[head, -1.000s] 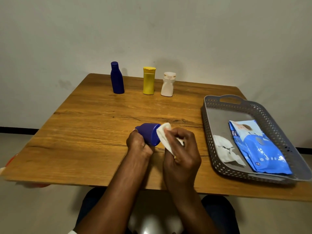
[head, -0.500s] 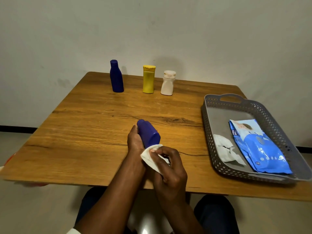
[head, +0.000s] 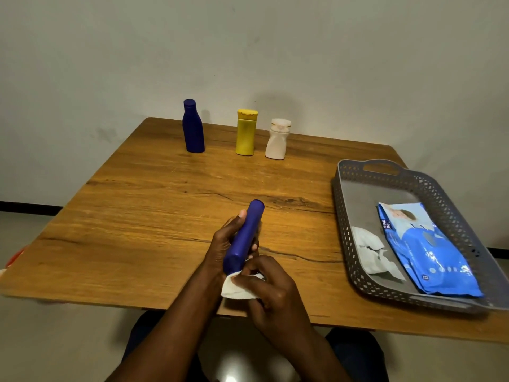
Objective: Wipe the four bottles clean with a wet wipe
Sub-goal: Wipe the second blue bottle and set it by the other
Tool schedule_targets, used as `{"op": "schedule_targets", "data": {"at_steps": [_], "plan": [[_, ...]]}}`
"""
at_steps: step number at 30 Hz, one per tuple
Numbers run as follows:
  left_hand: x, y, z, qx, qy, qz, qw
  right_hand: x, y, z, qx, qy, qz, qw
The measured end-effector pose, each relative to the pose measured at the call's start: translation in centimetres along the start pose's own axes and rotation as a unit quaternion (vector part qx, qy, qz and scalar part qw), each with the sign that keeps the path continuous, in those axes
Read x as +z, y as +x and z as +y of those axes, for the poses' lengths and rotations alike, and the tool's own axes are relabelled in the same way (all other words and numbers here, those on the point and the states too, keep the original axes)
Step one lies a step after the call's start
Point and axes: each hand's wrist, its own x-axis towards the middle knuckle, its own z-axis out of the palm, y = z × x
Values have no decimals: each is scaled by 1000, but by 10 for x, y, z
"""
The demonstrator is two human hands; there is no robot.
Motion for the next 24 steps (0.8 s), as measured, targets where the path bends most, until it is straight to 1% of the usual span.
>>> {"op": "schedule_targets", "data": {"at_steps": [5,7,8,10,12,14,16,18,20,22,24], "plan": [[5,-6,5,-15,3,-15,1000,-8,11,2,-12,-22,-37,999],[1,-2,6,-21,-26,-17,999,-11,12,5,6,9,-33,999],[-1,-1,6,-23,-43,-15,999,-14,13,6,25,40,-21,999],[-4,-1,7,-18,-71,-2,997,-24,18,7,84,114,32,989],[-10,1,6,-9,-99,7,995,-36,27,12,173,167,99,966],[-13,1,5,-5,-113,7,994,-44,39,25,248,144,159,945],[-13,0,5,-13,-99,2,995,-48,53,41,279,105,185,937],[-11,-1,4,-16,-94,-3,995,-47,69,50,273,66,183,942],[-12,1,3,-13,-100,-15,995,-41,85,53,241,21,179,954],[-11,1,3,-16,-101,-20,995,-33,97,53,198,-22,159,967],[-8,1,3,-19,-90,-2,996,-22,103,54,173,-39,126,976]]}}
